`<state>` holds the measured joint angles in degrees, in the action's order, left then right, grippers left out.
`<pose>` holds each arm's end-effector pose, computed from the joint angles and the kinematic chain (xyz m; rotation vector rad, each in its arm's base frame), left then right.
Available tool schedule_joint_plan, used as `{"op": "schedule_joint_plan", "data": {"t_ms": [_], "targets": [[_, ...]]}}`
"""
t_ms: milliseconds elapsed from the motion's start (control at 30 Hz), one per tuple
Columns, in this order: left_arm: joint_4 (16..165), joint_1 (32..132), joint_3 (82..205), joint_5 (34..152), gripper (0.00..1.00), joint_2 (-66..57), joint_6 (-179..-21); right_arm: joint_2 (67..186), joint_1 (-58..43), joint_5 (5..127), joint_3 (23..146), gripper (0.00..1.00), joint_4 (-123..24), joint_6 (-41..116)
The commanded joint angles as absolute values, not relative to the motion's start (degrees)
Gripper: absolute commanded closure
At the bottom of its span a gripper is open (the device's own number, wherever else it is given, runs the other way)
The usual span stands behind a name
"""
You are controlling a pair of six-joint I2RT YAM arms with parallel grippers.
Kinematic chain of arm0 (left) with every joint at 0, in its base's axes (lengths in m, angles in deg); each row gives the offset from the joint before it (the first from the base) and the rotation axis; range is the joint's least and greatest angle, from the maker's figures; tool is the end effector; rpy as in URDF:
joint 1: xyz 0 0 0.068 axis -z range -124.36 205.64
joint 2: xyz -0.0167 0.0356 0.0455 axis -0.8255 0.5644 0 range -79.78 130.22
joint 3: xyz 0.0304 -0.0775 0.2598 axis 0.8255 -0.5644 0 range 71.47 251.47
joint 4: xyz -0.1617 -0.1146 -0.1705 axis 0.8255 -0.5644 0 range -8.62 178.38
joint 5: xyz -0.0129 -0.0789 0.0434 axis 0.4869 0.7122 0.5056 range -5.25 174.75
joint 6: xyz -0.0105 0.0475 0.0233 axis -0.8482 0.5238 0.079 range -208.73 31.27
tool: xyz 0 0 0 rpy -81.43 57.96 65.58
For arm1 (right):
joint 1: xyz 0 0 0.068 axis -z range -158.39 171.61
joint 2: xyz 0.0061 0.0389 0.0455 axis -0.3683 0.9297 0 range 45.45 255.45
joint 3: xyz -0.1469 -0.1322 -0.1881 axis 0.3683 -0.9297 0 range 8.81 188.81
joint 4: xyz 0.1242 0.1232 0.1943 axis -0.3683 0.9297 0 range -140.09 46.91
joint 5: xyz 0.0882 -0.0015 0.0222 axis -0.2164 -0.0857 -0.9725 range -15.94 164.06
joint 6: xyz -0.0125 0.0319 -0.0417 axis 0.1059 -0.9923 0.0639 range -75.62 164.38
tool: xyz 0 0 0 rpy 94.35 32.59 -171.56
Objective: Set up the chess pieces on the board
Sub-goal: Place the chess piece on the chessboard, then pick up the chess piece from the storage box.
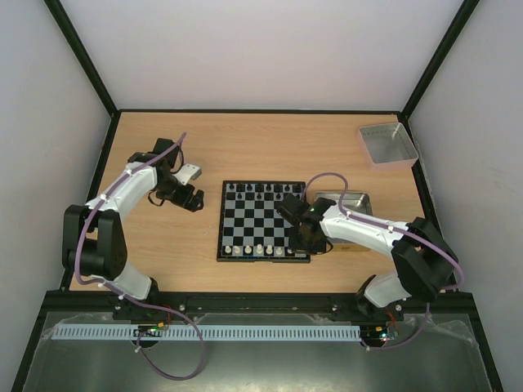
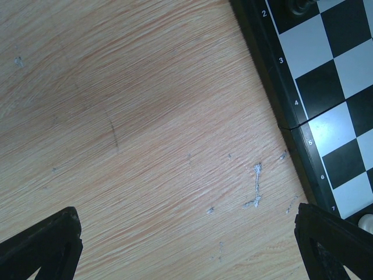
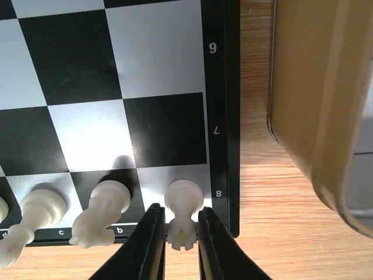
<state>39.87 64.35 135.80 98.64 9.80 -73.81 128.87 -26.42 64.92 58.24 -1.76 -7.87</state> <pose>0.2909 -0.0533 0.2230 0.6273 2.7588 -0.3224 0.1570 0.1830 0.1802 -0.0970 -3.0871 -0.3172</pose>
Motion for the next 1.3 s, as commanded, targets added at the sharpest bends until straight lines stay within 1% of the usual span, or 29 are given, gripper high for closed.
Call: {"op": "schedule_joint_plan", "data": {"t_ms": [0,100,133,733,800,867,967,1067,1167,1267], "targets": [[39.4,64.6,137.0,98.6,0.01,10.2,-74.1,129.5,-26.7,65.1,59.2,0.84,-1.1,-7.4],[39.3,64.6,136.9,98.6,0.01,9.9,-74.1,129.3,-26.7,65.4,59.3,0.77,-0.6,-7.4],[39.3,64.6,136.8,98.6,0.01,9.9,-74.1,129.2,-26.7,65.4,59.3,0.76,-0.6,-7.5],[38.5,64.8,137.0,98.5,0.01,8.9,-74.1,128.3,-26.6,71.8,64.0,0.74,3.6,-8.2],[38.5,64.8,136.9,98.3,0.01,8.8,-74.1,128.3,-26.5,73.2,64.7,0.71,5.2,-7.8],[38.4,64.8,136.9,98.0,0.01,8.8,-74.0,127.4,-26.0,75.1,65.8,0.70,7.0,-7.9],[38.5,64.8,136.9,97.8,0.01,8.8,-74.0,125.4,-21.6,77.8,67.7,0.70,9.5,-6.6],[38.6,64.8,137.0,98.0,0.01,9.1,-74.1,124.3,-13.9,78.9,68.7,0.71,10.2,-2.7],[38.6,64.9,137.4,97.9,0.01,9.5,-74.4,125.5,-7.1,77.3,68.8,0.71,9.2,1.6],[38.5,64.9,137.8,97.9,0.01,9.7,-74.5,127.9,-3.5,75.4,69.1,0.71,7.2,4.6]]}}
